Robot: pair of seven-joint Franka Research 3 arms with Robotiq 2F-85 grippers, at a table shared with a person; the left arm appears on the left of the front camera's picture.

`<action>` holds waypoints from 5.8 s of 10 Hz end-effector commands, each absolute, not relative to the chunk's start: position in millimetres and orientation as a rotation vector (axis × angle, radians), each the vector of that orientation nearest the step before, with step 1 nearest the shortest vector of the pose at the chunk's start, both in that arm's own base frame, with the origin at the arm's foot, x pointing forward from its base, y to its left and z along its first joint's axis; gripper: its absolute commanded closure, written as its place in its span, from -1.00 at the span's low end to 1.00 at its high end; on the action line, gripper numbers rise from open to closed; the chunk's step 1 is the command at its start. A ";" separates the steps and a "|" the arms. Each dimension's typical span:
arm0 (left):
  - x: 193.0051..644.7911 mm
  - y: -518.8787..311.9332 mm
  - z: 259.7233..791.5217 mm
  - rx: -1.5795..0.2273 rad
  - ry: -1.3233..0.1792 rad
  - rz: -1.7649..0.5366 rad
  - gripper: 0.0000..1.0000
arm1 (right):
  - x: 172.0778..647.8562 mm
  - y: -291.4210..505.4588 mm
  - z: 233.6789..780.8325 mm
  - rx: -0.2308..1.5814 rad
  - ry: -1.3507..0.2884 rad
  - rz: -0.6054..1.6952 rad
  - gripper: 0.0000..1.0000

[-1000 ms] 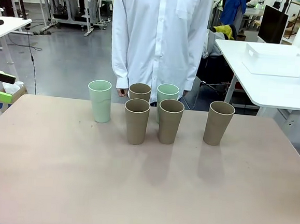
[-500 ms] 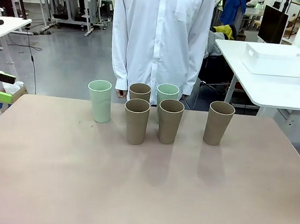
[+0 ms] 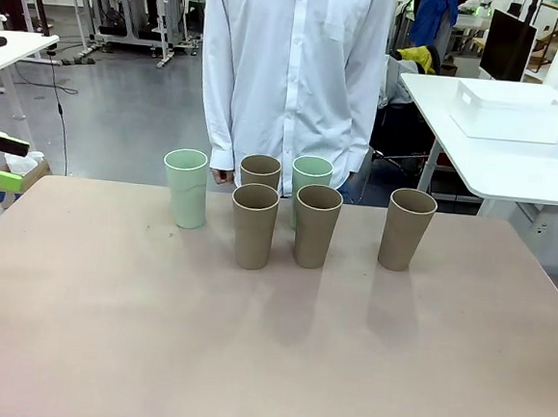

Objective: Stack the cups and store them in the basket.
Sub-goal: Pick up two Reusable plastic cups , one in each hand.

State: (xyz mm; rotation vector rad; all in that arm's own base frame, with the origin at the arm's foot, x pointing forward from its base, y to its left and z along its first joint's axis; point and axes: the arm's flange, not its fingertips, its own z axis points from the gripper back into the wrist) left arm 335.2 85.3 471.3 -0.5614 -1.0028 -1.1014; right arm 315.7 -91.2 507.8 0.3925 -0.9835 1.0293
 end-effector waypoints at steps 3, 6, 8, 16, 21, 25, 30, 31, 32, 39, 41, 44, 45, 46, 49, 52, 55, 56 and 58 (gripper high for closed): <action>337.7 85.0 470.7 -0.566 -1.035 -1.112 -1.00 | 318.3 -93.6 507.3 0.401 -1.013 1.047 -1.00; 337.7 85.0 470.7 -0.566 -1.035 -1.112 -1.00 | 318.3 -93.6 507.3 0.401 -1.013 1.047 -1.00; 337.7 85.0 470.7 -0.566 -1.035 -1.112 -1.00 | 318.3 -93.6 507.3 0.401 -1.013 1.047 -1.00; 484.2 112.4 416.1 -0.790 -0.955 -1.063 -1.00 | 488.3 -115.7 476.6 0.618 -1.019 1.080 -1.00; 533.2 110.3 342.5 -0.999 -1.286 -1.007 -1.00 | 547.3 -134.0 377.0 0.750 -1.074 1.062 -1.00; 533.5 100.7 319.6 -0.989 -1.272 -1.012 -1.00 | 543.1 -130.7 341.1 0.782 -1.032 1.040 -1.00; 550.7 93.6 296.3 -1.035 -1.282 -0.995 -1.00 | 541.5 -114.4 320.5 0.816 -1.047 1.109 -1.00; 559.5 88.0 287.0 -1.071 -1.278 -1.008 -1.00 | 541.6 -106.6 307.7 0.845 -1.069 1.122 -1.00; 565.9 86.5 282.4 -1.074 -1.279 -1.017 -1.00 | 539.4 -99.0 294.9 0.866 -1.071 1.134 -1.00; 621.0 50.6 249.1 -1.132 -1.242 -1.066 -1.00 | 556.3 -65.4 235.9 1.060 -1.098 1.117 -1.00; 625.6 41.0 247.0 -1.153 -1.224 -1.083 -1.00 | 560.0 -64.0 232.2 1.109 -1.097 1.110 -1.00; 629.4 25.6 243.0 -1.166 -1.192 -1.102 -1.00 | 566.7 -57.3 226.9 1.152 -1.118 1.092 -1.00; 631.2 20.3 242.4 -1.170 -1.187 -1.110 -1.00 | 568.0 -53.8 224.8 1.152 -1.121 1.089 -1.00; 633.5 14.3 242.6 -1.178 -1.180 -1.124 -1.00 | 569.4 -51.7 223.8 1.159 -1.127 1.083 -1.00; 640.0 -1.2 241.9 -1.136 -1.166 -1.143 -1.00 | 571.1 -47.9 222.3 1.177 -1.137 1.059 -1.00; 643.1 -15.7 233.0 -1.115 -1.151 -1.146 -1.00 | 569.9 -42.7 222.4 1.198 -1.127 1.049 -1.00; 642.9 -24.7 223.8 -1.119 -1.154 -1.143 -1.00 | 568.3 -34.7 219.8 1.229 -1.099 1.050 -1.00; 643.2 -28.8 222.8 -1.123 -1.154 -1.143 -1.00 | 568.5 -31.2 219.2 1.239 -1.099 1.053 -1.00; 644.4 -35.9 222.5 -1.120 -1.163 -1.137 -1.00 | 567.9 -26.6 219.1 1.236 -1.094 1.055 -1.00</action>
